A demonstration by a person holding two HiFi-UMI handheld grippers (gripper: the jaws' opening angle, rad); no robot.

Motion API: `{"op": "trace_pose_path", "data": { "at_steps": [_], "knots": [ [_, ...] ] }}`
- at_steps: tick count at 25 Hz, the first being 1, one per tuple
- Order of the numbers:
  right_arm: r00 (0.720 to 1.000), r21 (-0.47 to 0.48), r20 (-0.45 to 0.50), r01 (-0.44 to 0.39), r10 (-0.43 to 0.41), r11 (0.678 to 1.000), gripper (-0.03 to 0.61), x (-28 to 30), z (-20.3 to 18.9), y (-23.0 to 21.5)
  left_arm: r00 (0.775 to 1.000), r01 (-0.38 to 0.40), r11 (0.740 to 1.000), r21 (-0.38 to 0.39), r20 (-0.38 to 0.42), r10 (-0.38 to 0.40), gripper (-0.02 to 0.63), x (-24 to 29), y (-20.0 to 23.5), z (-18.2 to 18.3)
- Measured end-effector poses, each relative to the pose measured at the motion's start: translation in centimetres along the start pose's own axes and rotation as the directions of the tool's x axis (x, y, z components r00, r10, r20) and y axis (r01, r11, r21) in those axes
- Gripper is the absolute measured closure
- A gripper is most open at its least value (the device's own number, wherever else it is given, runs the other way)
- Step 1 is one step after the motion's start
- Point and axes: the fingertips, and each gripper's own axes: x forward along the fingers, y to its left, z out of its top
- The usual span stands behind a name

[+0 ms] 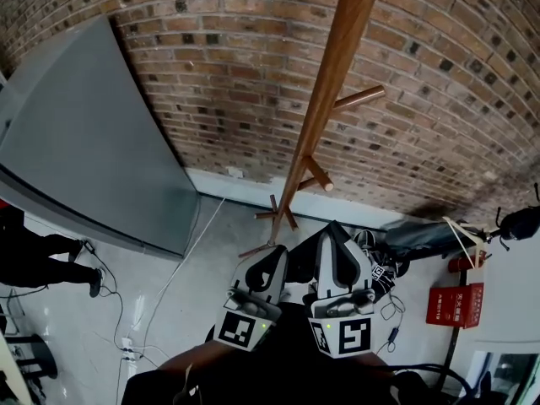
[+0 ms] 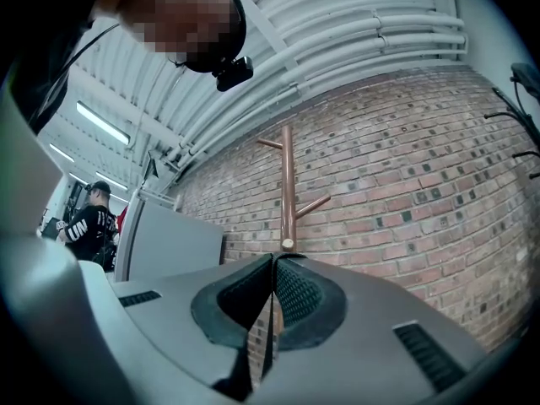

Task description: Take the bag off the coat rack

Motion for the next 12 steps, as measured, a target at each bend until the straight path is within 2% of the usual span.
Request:
{"op": "trace_pose_path", "data": {
  "at_steps": [12],
  "knots": [
    [1.000,0.006,-0.004,0.002,-0.002,1.000,0.558,-0.85,-0.22,-0.28,1.000,-0.004,0.999,0.036,0.027,0.003,0.595,0.00,-0.75,0.65]
  ]
}}
